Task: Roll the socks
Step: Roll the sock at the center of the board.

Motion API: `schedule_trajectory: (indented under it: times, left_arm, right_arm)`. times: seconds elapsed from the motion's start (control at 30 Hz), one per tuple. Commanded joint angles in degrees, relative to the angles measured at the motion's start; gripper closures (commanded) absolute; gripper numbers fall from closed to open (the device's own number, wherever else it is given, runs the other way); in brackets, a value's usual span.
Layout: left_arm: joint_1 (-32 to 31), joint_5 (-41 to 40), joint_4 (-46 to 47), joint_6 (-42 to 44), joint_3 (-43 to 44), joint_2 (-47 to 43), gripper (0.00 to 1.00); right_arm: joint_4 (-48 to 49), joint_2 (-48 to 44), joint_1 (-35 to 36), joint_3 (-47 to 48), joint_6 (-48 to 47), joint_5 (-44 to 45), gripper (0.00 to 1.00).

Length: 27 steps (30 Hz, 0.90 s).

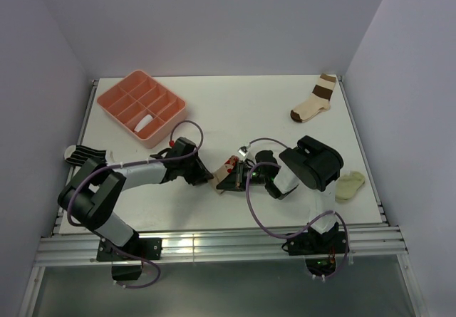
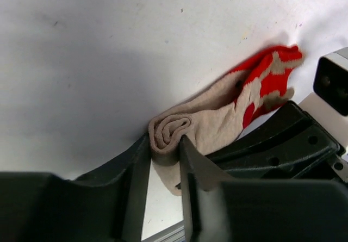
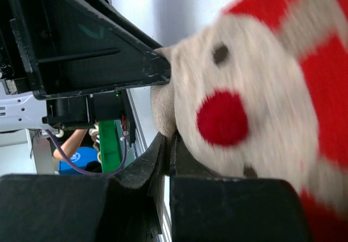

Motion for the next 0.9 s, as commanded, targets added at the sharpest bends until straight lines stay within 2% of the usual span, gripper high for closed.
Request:
schedule_trajectory:
  times: [0.0, 0.03, 0.07, 0.1, 0.13, 0.27, 0.37, 0.4, 0.5, 0.6, 0.67, 0.73, 0.87]
  left_arm:
    - [-0.14, -2.23, -6.92, 3.52, 3.18, 3.29, 0.72]
    - [-0.22, -2.31, -8.49, 4.04, 3.79, 3.91, 0.8]
    - [-0.14, -2.49, -10.07, 4.39, 5.37, 4.26, 0.84]
    - [-0.22, -3.27, -11.39, 5.18, 6.43, 4.61, 0.95]
    - [-0.31, -3.89, -12.97, 5.62, 7.48, 5.49, 0.99]
    - [-0.92, -7.84, -26.65, 8.08, 16.77, 7.86, 1.0]
    - [-1.8, -11.8, -34.94, 9.93, 25.11, 11.2, 1.0]
    - [-1.98, -12.94, -40.88, 10.8, 27.42, 12.51, 1.0]
    - [-3.47, -17.69, -49.78, 12.47, 36.12, 19.27, 1.0]
    - [-4.97, -18.66, -53.06, 14.4, 41.41, 22.71, 1.0]
    - [-5.67, -18.23, -55.43, 15.2, 44.21, 25.61, 1.0]
    - [-5.93, -18.22, -57.45, 16.52, 45.8, 27.89, 1.0]
    - [-6.81, -18.22, -61.15, 18.37, 50.8, 31.33, 0.99]
  right_arm:
    - [-9.56, 0.77, -0.13, 0.08, -4.48, 2.57, 1.0]
    - [-10.01, 0.33, -0.13, 0.17, -5.01, 3.01, 1.0]
    - [-10.54, -0.2, -0.05, 0.17, -5.45, 3.27, 0.97]
    - [-12.28, -1.59, -0.13, 0.25, -6.59, 3.62, 0.95]
    - [-13.61, -2.48, -0.05, 0.6, -7.47, 4.06, 0.92]
    - [-23.34, -8.19, 0.04, 1.83, -13.43, 7.48, 0.7]
    - [-30.54, -13.9, 0.66, 2.71, -18.0, 10.47, 0.59]
    - [-32.76, -16.78, 0.92, 3.15, -19.33, 13.18, 0.58]
    - [-40.67, -22.41, 3.11, 4.91, -23.9, 20.29, 0.53]
    - [-47.71, -27.34, 6.8, 7.02, -27.94, 28.04, 0.51]
    - [-52.44, -29.72, 9.43, 8.69, -30.75, 38.31, 0.49]
    - [-54.74, -32.19, 14.18, 10.44, -32.43, 48.3, 0.49]
    - [-57.74, -32.37, 20.77, 13.96, -36.99, 59.66, 0.48]
